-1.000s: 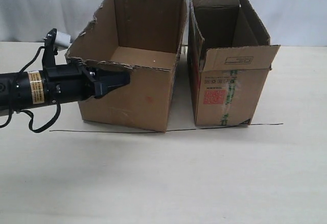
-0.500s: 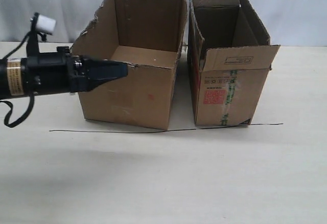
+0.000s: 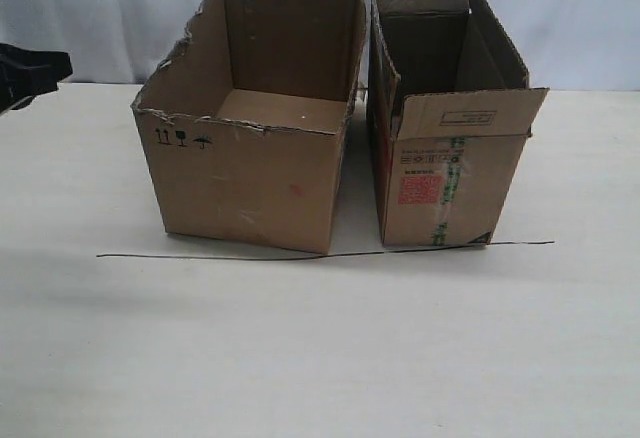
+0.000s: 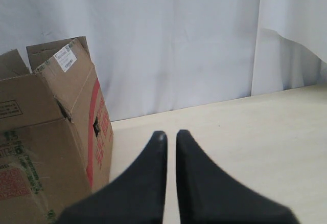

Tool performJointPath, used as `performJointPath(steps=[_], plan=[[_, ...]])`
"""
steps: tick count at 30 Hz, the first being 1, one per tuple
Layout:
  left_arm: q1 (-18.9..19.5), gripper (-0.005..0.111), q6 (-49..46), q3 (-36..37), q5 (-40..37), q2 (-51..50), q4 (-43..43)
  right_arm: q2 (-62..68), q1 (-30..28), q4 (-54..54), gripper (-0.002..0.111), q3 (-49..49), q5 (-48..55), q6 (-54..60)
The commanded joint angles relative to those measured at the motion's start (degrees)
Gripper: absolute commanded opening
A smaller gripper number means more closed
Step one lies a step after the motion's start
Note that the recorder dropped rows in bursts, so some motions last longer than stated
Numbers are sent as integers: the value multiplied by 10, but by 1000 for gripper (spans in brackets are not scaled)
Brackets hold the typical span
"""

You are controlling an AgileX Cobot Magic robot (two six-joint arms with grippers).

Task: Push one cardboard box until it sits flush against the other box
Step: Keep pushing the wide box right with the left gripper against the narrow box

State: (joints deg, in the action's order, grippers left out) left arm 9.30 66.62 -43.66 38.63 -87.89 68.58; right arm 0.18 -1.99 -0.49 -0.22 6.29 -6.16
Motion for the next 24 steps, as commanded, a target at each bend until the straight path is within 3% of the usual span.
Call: performJointPath(steps=[1, 5, 10, 17, 24], plan=[[0, 0, -14, -37, -36, -49, -14, -2, 1, 1, 5, 2, 1, 4], [0, 0, 54, -92, -28, -113, 34, -2, 1, 1, 5, 2, 1, 4], [0, 0, 149, -161, 68, -192, 133, -2, 1, 1, 5, 2, 1, 4], [0, 0, 148, -199, 92, -260, 94, -2, 1, 1, 5, 2, 1, 4], [0, 0, 149, -232, 200, -308, 71, -2, 1, 1, 5, 2, 1, 4]])
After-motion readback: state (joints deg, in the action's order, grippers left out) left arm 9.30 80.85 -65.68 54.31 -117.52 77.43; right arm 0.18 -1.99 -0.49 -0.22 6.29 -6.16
